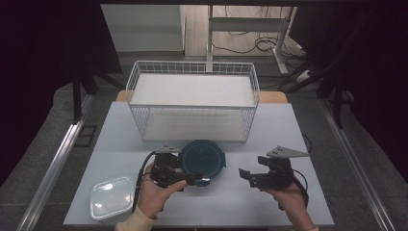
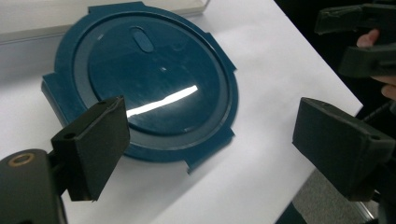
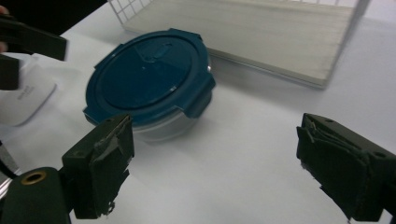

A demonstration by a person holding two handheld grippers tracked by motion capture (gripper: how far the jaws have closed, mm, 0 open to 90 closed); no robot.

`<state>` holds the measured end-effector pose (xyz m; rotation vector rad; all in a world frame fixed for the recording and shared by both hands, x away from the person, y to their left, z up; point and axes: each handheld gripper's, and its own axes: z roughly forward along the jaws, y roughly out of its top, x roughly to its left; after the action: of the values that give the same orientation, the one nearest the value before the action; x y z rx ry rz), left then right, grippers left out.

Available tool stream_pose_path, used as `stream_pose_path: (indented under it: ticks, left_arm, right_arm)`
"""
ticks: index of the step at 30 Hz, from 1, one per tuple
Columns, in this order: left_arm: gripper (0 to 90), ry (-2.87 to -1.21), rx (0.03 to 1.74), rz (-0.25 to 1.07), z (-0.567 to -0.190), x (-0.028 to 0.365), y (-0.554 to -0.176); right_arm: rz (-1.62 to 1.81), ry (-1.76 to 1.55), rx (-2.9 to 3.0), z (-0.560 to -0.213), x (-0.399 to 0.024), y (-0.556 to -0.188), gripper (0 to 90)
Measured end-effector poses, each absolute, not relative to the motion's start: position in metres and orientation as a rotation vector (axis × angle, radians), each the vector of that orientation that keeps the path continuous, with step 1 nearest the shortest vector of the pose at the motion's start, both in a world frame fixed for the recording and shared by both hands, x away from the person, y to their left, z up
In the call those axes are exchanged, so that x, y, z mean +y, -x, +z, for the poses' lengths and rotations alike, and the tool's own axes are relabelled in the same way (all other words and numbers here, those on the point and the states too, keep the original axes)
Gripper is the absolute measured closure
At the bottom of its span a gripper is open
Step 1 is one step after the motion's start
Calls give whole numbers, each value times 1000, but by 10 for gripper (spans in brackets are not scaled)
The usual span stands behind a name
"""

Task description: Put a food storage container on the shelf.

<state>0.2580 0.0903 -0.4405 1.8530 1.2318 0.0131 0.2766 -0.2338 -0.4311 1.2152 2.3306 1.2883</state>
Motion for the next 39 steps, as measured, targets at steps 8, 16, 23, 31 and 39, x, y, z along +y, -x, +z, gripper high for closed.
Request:
stream_pose_path:
  ticks: [8,16,23,31,39]
  left_arm:
    - [77,-1833,1287,-39,-450,93,-278]
    - [69,-1803,1327,-79,-457,95,-292]
    - [72,-1767,1369,-98,-468,98,-302]
    - [84,-1737,1373,-56,-464,102,-298]
    - [67,-1753,1427,-34,-468,107,-302]
  right_arm:
    - [1297,-1251,2385,-439,-216,-293,97]
    - [1338,-1330,2432,-449,-201,-311,83]
    - [1343,-1392,2464,-458,-190,-324,73]
    - [1347,-1442,2476,-466,-186,-333,62]
    - [1345,-1458,2486,-469,-183,-334,52]
